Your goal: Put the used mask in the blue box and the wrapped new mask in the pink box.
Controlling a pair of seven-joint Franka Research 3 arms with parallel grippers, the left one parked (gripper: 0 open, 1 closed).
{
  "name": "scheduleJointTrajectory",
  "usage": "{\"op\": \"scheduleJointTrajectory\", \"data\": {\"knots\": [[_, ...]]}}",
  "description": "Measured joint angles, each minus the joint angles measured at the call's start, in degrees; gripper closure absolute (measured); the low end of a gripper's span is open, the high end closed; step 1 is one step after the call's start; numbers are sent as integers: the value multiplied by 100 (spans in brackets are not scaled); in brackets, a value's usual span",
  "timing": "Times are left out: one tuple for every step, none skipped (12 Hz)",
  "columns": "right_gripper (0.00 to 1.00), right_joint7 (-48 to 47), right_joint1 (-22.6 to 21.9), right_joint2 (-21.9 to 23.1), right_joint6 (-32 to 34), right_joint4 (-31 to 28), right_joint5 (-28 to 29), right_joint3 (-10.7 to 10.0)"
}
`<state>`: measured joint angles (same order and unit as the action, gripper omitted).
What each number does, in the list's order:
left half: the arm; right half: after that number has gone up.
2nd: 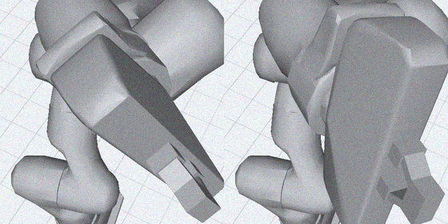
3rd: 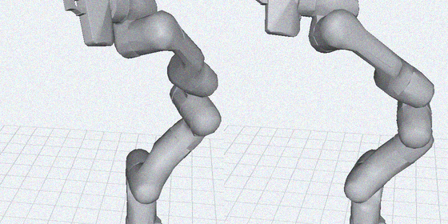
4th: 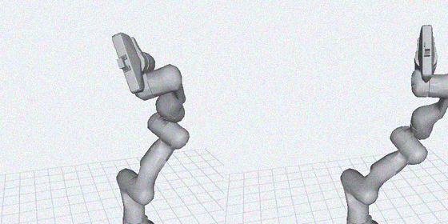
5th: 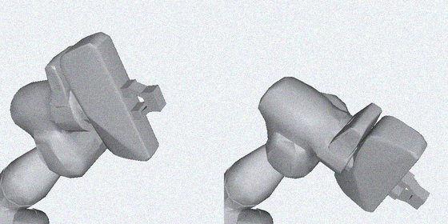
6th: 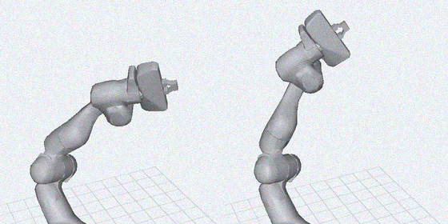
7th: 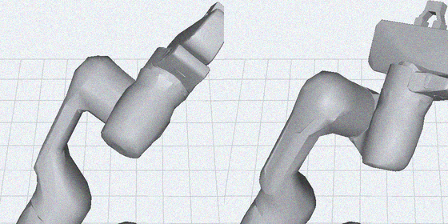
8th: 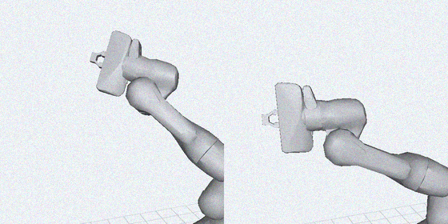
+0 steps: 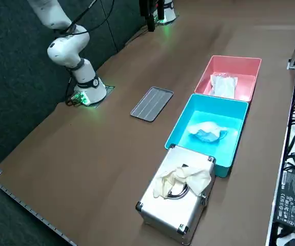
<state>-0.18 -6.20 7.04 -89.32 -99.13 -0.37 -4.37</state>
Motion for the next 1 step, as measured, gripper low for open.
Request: {"op": "scheduleJointTrajectory", "data": {"knots": [[0,0,3,0,0,0,0,0]]}}
